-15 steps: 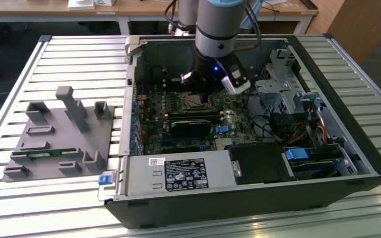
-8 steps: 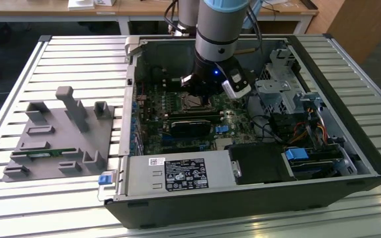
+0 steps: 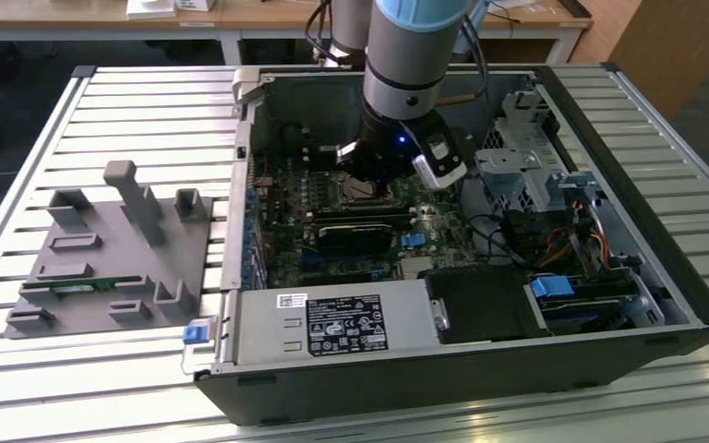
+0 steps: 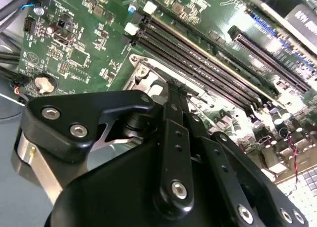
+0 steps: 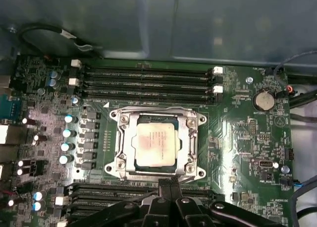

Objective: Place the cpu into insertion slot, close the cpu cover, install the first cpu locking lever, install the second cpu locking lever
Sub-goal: 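Install the second cpu locking lever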

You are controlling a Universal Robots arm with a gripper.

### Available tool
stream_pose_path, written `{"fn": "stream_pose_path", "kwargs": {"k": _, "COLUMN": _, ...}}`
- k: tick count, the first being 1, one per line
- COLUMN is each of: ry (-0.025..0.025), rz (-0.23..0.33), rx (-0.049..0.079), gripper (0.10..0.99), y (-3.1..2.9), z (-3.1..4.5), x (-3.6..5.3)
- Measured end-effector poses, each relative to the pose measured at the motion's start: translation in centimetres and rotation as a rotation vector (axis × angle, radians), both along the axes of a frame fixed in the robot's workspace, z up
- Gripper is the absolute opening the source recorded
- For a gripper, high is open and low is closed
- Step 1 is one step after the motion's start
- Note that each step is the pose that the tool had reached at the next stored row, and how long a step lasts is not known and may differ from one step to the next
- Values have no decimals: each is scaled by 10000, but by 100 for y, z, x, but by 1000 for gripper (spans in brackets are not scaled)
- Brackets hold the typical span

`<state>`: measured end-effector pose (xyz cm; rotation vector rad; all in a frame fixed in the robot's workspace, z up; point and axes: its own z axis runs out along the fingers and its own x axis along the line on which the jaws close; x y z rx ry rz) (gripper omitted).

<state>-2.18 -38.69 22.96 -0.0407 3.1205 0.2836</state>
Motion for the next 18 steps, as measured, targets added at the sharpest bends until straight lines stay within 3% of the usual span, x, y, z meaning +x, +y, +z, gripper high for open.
{"fn": "stream_pose_path", "kwargs": {"k": 8, "ry": -1, "rz": 3, "rx": 13, "gripper": 106, "y": -7, "z": -37, "x": -252}}
{"fn": "stream_pose_path", "kwargs": {"k": 11, "ry": 2, "rz": 2, "rx": 30, "gripper": 106, "y": -17, "z": -59, "x": -285}}
{"fn": "stream_pose_path", "kwargs": {"k": 14, "ry": 5, "rz": -12, "rx": 136, "gripper": 106, "y": -51, "z": -69, "x": -291}}
{"fn": "stream_pose_path", "kwargs": {"k": 18, "ry": 5, "rz": -21, "rx": 370, "gripper": 106, "y": -85, "z": -77, "x": -318}}
